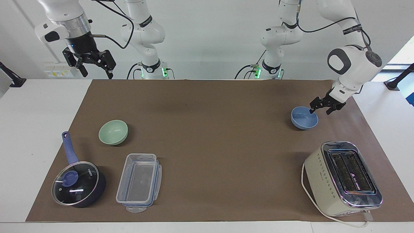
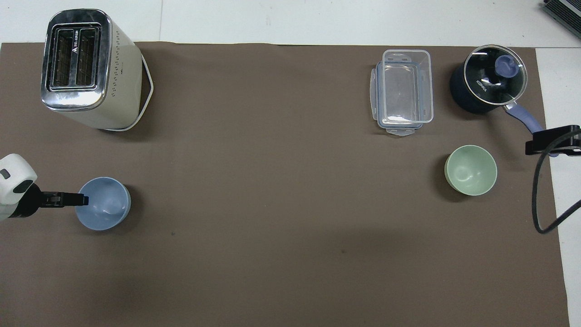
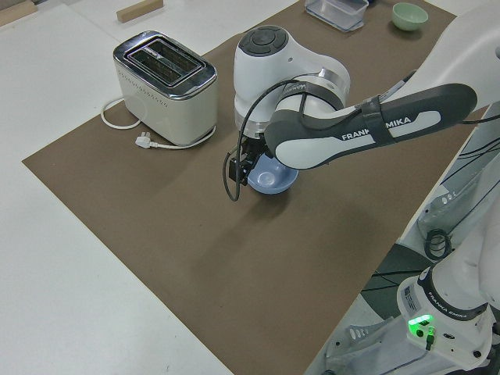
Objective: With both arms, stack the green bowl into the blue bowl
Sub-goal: 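Reach the left gripper to the blue bowl rim and grasp it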
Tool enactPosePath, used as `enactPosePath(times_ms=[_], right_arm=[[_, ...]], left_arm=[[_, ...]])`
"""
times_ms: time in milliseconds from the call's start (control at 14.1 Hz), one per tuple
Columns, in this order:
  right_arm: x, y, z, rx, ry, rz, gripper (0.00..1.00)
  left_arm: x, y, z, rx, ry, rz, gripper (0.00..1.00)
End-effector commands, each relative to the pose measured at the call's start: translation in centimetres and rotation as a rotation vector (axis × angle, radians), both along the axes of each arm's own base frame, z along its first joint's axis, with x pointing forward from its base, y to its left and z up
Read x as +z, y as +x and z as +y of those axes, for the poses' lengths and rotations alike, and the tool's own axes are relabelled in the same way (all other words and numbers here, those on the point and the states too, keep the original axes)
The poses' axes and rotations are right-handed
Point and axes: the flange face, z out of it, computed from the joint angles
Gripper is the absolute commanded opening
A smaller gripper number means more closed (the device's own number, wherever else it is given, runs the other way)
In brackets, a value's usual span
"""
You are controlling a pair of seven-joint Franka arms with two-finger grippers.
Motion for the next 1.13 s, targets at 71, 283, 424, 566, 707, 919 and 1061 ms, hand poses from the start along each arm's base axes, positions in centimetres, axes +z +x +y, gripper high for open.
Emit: enactPosePath(times_ms=[71, 283, 424, 566, 707, 919, 1061], right_arm=[[0.0, -0.2, -0.1, -0.016, 0.005, 0.004, 1.00], [0.0, -0.2, -0.1, -0.016, 0.005, 0.004, 1.00], [0.0, -0.2, -0.1, -0.016, 0.005, 0.004, 1.00], [0.0, -0.2, -0.1, -0.016, 0.005, 0.004, 1.00], [0.0, -0.2, -0.1, -0.016, 0.005, 0.004, 1.00], [0.0, -0.2, -0.1, -0.017, 0.006, 0.004, 1.00], [0.0, -0.2, -0.1, -0.016, 0.005, 0.004, 1.00]], left_arm=[[-2.1, -0.2, 0.5, -0.002, -0.022, -0.020, 1.00], [-3.5, -0.6, 0.6, 0.030, -0.051, -0.036, 0.97], [-4.4, -1.2, 0.6, 0.031, -0.070, -0.057, 0.92], [-4.5, -1.4, 1.2, 0.032, -0.071, -0.057, 0.84], [-4.5, -1.5, 1.6, 0.025, -0.072, -0.056, 0.77], [-4.4, -2.2, 3.8, 0.017, -0.088, -0.067, 0.40], [-4.4, -2.3, 3.9, 0.029, -0.102, -0.072, 0.22]])
